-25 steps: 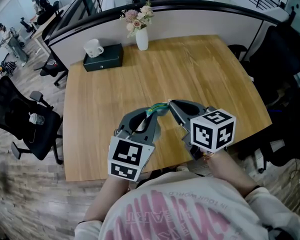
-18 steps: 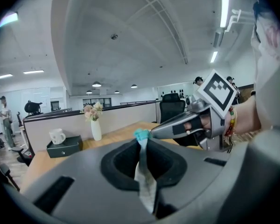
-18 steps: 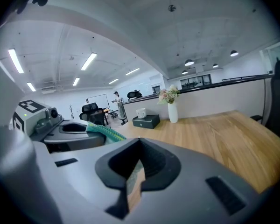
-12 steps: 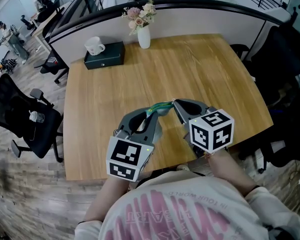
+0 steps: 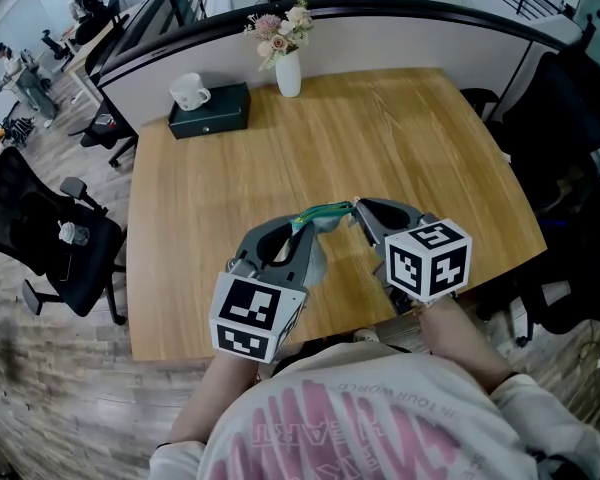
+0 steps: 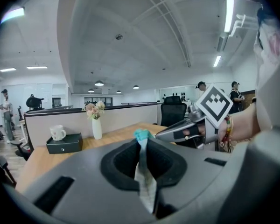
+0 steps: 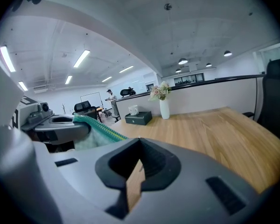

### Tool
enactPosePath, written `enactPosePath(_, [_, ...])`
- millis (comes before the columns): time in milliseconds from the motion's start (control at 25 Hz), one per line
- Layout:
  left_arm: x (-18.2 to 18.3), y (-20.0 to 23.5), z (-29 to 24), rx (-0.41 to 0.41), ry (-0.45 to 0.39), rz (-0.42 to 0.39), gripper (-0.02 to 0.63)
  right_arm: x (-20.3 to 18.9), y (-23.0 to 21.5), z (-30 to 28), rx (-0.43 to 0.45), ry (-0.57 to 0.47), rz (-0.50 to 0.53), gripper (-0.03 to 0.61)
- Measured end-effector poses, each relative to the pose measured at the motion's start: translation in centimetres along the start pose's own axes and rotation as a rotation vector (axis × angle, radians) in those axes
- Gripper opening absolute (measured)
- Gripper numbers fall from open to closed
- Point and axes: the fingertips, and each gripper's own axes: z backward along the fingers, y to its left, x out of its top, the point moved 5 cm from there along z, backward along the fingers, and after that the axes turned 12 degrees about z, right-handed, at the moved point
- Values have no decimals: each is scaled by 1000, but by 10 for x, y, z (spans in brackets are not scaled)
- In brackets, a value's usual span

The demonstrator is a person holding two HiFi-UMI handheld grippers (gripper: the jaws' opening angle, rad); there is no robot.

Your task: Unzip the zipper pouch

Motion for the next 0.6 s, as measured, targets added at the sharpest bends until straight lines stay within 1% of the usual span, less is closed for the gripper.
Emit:
enactPosePath(400, [4,-2,-3,-1,-12,10,20,-10,-17,8,-40,18,-29,-2])
enactPosePath(600, [3,0,-6,1,-9,44,20,-17,-28,10,-50,27,-49,-2])
